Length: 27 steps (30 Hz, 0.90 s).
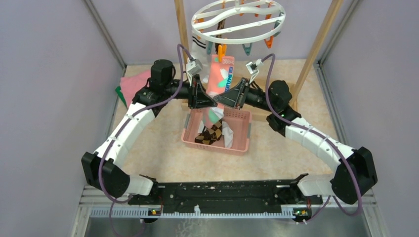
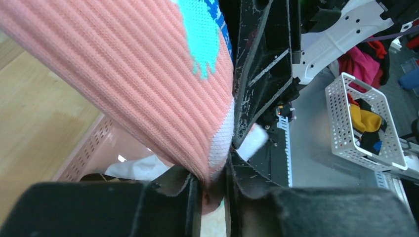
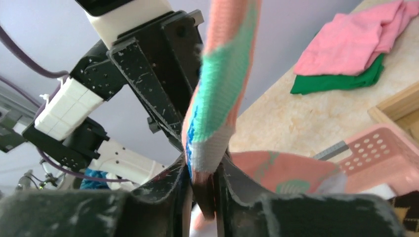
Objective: Remove the socks clipped to the hanger
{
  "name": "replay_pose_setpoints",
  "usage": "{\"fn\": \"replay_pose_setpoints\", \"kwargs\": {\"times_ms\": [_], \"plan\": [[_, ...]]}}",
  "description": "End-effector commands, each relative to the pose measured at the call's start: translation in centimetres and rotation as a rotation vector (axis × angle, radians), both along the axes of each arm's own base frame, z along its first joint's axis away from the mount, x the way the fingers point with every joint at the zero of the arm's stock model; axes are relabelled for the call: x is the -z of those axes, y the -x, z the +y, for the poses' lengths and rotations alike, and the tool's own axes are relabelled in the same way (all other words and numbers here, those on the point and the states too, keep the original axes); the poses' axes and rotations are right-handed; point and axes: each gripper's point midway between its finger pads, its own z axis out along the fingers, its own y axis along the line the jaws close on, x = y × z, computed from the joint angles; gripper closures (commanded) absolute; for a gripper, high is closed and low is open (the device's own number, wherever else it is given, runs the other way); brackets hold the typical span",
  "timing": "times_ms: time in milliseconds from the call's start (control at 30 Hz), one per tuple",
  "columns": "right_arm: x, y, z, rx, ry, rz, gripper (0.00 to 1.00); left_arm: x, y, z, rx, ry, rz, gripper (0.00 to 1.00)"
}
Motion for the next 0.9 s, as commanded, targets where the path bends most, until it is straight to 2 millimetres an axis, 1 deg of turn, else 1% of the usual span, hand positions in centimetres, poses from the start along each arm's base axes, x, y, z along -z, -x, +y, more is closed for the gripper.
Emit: {"fn": "replay_pose_setpoints", "kwargs": {"times_ms": [0,33,67,100,133,233,300,367,533,600,733,867], "plan": [[-3.7,-0.6,-1.0,0.031,-0.052,-0.071,0.64,-1.7,0.2,-0.3,0.011,0.047,-0.042,0.88],[-3.8,-1.2,-1.5,0.071,-0.043,-0.072,0.55,-1.8,0.2,-0.3,0.004,0.049,-0.038,0.94],[-3.9,-2.0,-2.0,0.126,-0.018,-0.1,0.49,-1.8,0.3,-0.3,-0.001,0.05,-0.035,0.95],[-4.2,-2.7,-2.4,0.179,0.004,-0.107,0.45,-1.9,0.3,-0.4,-0.004,0.051,-0.033,0.96],[-4.7,-3.4,-3.0,0.238,0.032,-0.143,0.39,-1.9,0.3,-0.5,-0.009,0.05,-0.031,0.98],[-6.6,-4.9,-4.1,0.352,0.051,-0.189,0.35,-2.1,0.3,-0.9,-0.018,0.052,-0.037,1.0],[-8.1,-5.4,-4.3,0.382,0.047,-0.208,0.25,-2.0,0.2,-1.3,-0.019,0.049,-0.036,1.0],[-9.5,-5.3,-4.2,0.403,0.033,-0.239,0.23,-2.0,0.2,-1.5,-0.022,0.045,-0.041,1.0],[-10.8,-6.0,-3.9,0.484,0.025,-0.267,0.21,-1.9,0.4,-1.7,-0.022,0.037,-0.037,1.0],[-11.7,-6.4,-3.7,0.52,0.018,-0.284,0.21,-2.0,0.6,-1.8,-0.022,0.037,-0.035,1.0],[-12.9,-7.9,-2.8,0.577,0.041,-0.306,0.21,-2.3,1.1,-1.8,-0.013,0.042,-0.032,1.0],[-13.5,-9.5,-2.7,0.62,0.069,-0.33,0.24,-2.2,1.4,-1.9,-0.001,0.038,-0.034,1.0]]}}
